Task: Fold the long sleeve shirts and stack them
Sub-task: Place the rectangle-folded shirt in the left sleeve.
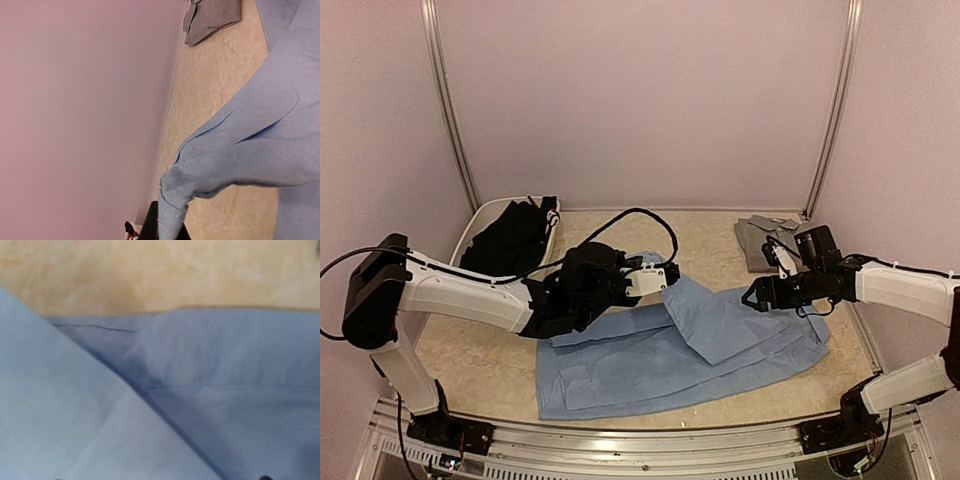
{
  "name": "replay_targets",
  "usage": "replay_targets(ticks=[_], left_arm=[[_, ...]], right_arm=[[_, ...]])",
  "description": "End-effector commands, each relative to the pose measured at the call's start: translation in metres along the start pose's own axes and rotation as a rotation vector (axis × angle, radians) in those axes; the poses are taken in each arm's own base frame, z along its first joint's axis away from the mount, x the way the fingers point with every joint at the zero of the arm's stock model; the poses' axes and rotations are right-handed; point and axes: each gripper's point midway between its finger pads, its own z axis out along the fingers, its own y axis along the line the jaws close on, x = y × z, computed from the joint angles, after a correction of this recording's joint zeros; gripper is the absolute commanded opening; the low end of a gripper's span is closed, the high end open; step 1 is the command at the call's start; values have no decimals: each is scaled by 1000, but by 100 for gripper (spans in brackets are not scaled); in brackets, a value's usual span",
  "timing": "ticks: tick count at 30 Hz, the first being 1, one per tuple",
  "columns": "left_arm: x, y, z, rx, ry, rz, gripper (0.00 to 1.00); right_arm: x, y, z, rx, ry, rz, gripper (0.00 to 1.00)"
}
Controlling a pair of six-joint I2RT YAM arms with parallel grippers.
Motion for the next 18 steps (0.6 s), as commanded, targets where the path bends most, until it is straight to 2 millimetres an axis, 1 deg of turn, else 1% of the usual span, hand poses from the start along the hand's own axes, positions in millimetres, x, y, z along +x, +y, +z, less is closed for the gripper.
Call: replay_targets(ticks=[1,4,7,9,15,18], left_arm=[[24,7,-19,-25,93,-76,0],[38,2,-26,-18,130,-92,0],[48,-3,-34,-25,161,-81,0],[54,-6,-35,-23,186,-90,0],[82,-28,-43,19,290,-98,0],[94,-32,-50,31,338,-120,0]], right_arm=[[-13,-5,5,14,-18,-15,80],[-15,-9,8,20,-12,-14,80],[-15,-11,13,19,-2,-14,80],[-17,-12,16,26,4,-17,80],[-20,-16,23,26,11,-20,80],[-19,-18,27,28,23,-25,80]])
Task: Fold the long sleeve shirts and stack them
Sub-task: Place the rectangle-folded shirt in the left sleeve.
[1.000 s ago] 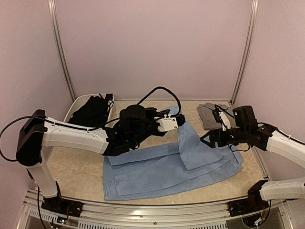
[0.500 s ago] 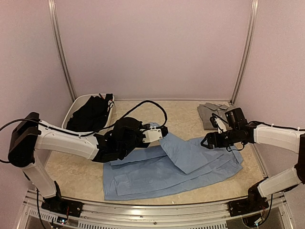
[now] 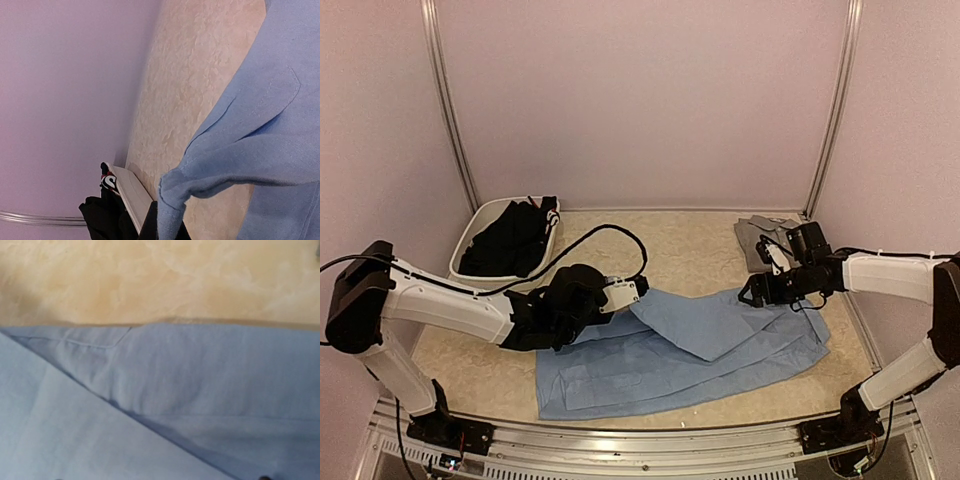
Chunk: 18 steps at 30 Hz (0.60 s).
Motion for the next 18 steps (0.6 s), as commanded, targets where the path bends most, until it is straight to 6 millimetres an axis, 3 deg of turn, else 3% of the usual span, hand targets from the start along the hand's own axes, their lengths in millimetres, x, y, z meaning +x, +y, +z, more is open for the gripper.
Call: replay_targets(ticks=[1,18], left_arm=[[25,-2,-10,3,96,-61,0],[80,-58,-30,80,304,-14,0]], right_arm=[[-13,-4,1,6,-21,-16,80],[-11,-8,6,15,2,-19,80]])
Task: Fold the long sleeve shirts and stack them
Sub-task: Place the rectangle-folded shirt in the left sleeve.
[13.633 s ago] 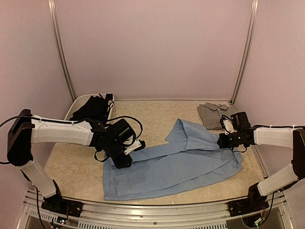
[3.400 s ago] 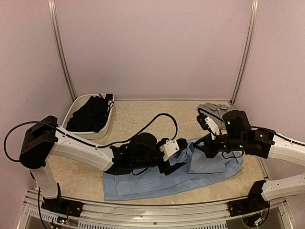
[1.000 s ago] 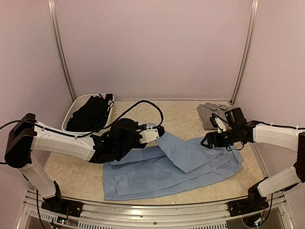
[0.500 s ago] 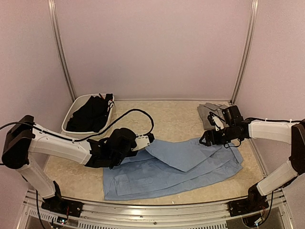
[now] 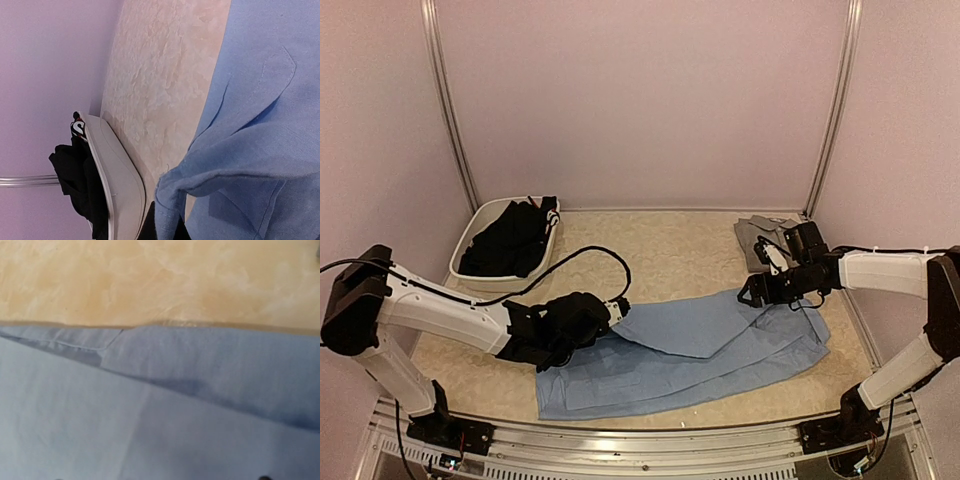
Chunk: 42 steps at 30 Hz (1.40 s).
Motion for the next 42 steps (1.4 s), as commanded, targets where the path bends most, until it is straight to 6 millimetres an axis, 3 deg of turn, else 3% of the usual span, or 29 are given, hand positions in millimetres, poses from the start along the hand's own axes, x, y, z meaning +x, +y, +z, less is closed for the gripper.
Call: replay_targets(ticks=[1,11,14,18,29,32,34,37,42], left_arm=[[25,-16,0,3,80,22,0],[26,-27,3,-40,102,57,0],[17,-27,3,-44,83,42,0],[7,-23,2,-46,59,31,10],[14,-43,-3,-7,66,93,16],[23,-46,-6,4,79,113,33],[26,-50,-10,26,81,125,51],[25,-54,-18,65,67,130,69],[35,-49,-29,108,88,129,95]], right_arm=[[-10,-3,-1,6,-16,-5,80],[-7,-3,0,4,-7,-5,79],[-6,-4,1,9,-3,-5,79],[-4,-6,0,18,-2,-3,79],[-3,-6,0,15,1,-5,79],[-3,-5,-1,15,-1,-6,78],[-3,-5,-3,16,-5,-6,78],[-5,-4,-4,13,-9,-5,78],[-4,-4,-5,14,-8,0,78]])
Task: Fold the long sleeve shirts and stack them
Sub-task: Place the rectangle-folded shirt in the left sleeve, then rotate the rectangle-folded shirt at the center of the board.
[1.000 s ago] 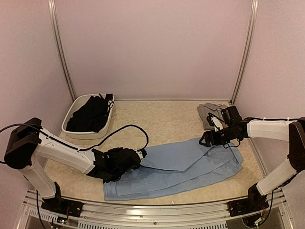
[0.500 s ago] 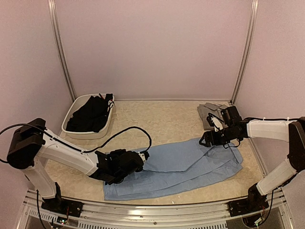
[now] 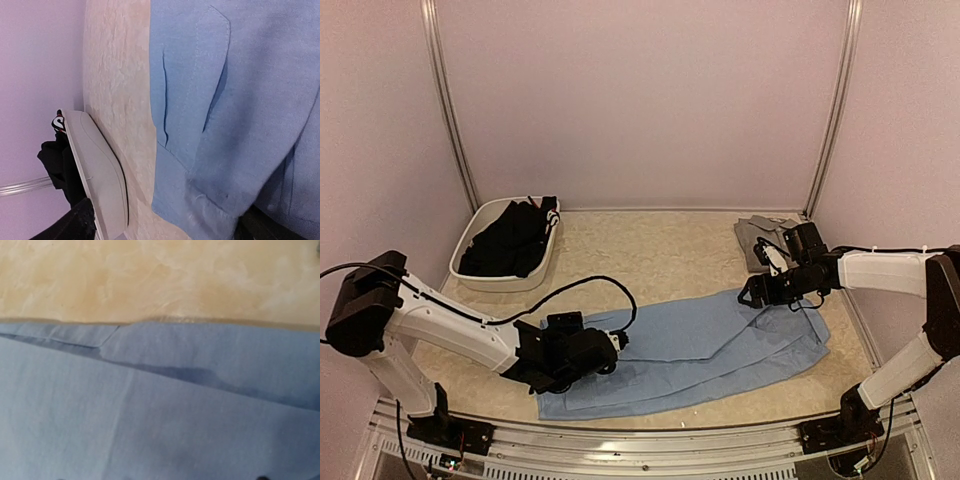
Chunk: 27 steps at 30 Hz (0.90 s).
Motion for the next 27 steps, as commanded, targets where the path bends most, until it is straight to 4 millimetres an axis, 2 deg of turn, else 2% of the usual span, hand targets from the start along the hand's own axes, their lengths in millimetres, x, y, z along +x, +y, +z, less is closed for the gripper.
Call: replay_targets(ticks=[1,5,8,11,15,19,21,23,27], left_arm=[[12,-1,-16,78,5,-4,98],[5,0,-33,160,-66,-50,99],[-9,19,-51,202,-169,-162,99],[-35,51,-70,297,-320,-354,99],[-68,77,-73,406,-375,-531,99],[-95,57,-46,522,-318,-621,99],[-101,37,-20,602,-253,-685,99],[-99,14,-1,665,-194,-712,99],[-96,-19,16,752,-146,-708,99]], right_arm=[[-6,-3,-8,13,-19,1,78],[-8,-6,-12,36,-23,8,79],[-14,-8,-22,70,-58,28,79],[-13,-16,-34,129,-81,63,80],[3,-38,-49,273,-44,140,81],[24,-50,-48,336,28,176,80],[34,-52,-41,337,75,190,79],[40,-52,-37,335,96,201,77],[51,-50,-23,299,119,222,78]])
